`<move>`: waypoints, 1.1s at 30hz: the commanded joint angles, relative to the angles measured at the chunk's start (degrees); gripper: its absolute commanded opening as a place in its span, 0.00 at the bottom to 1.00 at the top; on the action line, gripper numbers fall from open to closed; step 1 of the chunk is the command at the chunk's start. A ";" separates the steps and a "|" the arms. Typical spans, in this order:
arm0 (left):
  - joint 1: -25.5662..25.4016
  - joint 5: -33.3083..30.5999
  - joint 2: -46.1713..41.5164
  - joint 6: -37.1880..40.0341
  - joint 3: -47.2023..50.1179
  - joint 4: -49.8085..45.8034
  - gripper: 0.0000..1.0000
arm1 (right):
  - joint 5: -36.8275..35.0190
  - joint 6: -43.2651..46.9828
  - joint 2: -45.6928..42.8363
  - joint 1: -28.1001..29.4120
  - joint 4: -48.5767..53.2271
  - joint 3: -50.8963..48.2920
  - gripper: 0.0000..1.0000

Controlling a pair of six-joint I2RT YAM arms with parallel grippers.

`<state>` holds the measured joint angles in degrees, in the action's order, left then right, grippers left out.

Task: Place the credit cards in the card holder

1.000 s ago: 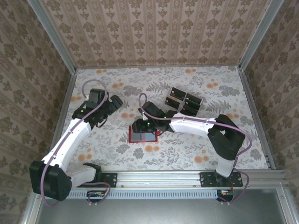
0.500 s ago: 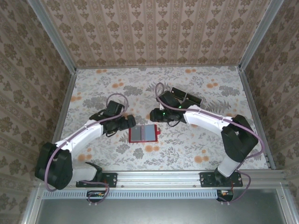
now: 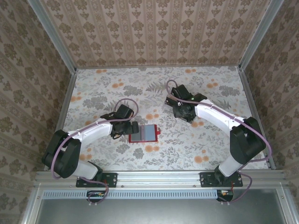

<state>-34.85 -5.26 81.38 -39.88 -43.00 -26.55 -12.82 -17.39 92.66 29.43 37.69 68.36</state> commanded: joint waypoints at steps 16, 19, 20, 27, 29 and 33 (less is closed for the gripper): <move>-0.39 -2.39 0.96 -1.06 1.43 -0.42 1.00 | -12.22 7.79 8.62 -0.93 2.24 1.95 0.46; -0.39 -2.35 0.97 -1.03 1.28 -0.18 1.00 | -13.20 8.67 9.60 -0.95 1.96 2.02 0.46; -0.39 -2.37 0.97 -1.06 1.26 -0.17 1.00 | -13.29 8.93 9.98 -0.95 1.91 2.04 0.46; -0.39 -2.13 1.03 -1.14 1.02 -0.10 1.00 | -11.41 9.04 10.78 -0.94 0.73 1.19 0.46; -0.39 -2.19 0.99 -1.15 1.09 -0.13 1.00 | -10.63 8.95 10.65 -0.95 0.63 0.83 0.46; -0.30 -2.15 0.89 -1.25 1.24 -0.03 1.00 | -8.60 8.52 9.21 -0.87 0.21 -0.58 0.45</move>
<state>-34.85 -6.92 81.78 -40.27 -42.37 -26.50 -23.81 -9.08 102.80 28.84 38.70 69.21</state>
